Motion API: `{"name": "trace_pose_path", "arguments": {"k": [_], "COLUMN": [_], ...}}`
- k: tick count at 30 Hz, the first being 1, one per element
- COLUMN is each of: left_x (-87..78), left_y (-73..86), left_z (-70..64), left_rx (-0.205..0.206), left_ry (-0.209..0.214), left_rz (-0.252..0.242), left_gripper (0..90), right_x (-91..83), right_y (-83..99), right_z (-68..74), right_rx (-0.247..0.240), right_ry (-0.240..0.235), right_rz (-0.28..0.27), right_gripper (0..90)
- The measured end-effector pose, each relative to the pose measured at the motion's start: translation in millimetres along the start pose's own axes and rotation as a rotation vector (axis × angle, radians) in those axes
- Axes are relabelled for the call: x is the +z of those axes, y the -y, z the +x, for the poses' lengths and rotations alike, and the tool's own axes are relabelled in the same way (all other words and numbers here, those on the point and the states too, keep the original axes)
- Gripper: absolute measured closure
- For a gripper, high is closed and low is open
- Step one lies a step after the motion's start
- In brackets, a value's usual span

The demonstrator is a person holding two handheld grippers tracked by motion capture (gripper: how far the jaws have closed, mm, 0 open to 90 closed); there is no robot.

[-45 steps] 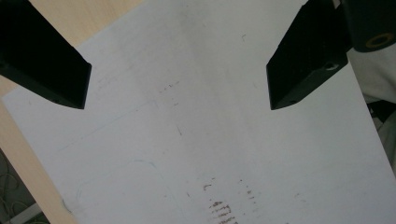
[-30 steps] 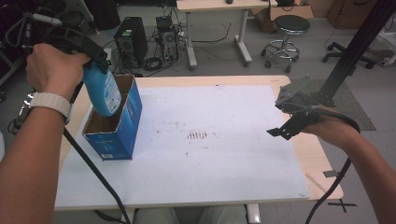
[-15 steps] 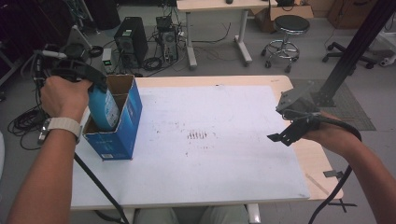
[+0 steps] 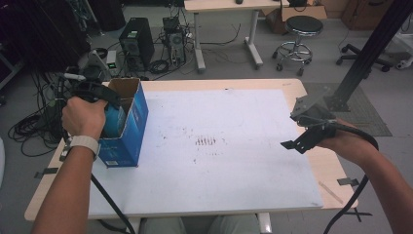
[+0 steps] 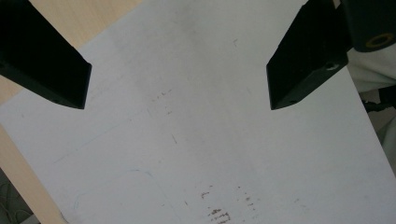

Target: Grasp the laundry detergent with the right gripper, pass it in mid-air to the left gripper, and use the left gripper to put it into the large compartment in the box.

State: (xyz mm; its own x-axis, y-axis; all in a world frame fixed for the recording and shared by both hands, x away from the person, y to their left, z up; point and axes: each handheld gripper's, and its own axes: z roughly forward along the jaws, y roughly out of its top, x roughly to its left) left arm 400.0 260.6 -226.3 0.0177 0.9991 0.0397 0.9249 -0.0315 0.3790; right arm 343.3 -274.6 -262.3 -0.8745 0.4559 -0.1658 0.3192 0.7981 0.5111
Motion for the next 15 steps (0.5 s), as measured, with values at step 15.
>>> {"name": "trace_pose_path", "arguments": {"k": [15], "left_x": [37.0], "left_y": [11.0], "left_z": [3.8], "left_rx": [0.009], "left_ry": [0.023], "left_rz": [0.037], "left_gripper": [38.0], "right_x": [-1.8], "right_y": [6.8], "right_z": [1.2], "right_rx": [0.012], "right_ry": [0.001], "right_rz": [0.010], "right_gripper": [6.4]}}
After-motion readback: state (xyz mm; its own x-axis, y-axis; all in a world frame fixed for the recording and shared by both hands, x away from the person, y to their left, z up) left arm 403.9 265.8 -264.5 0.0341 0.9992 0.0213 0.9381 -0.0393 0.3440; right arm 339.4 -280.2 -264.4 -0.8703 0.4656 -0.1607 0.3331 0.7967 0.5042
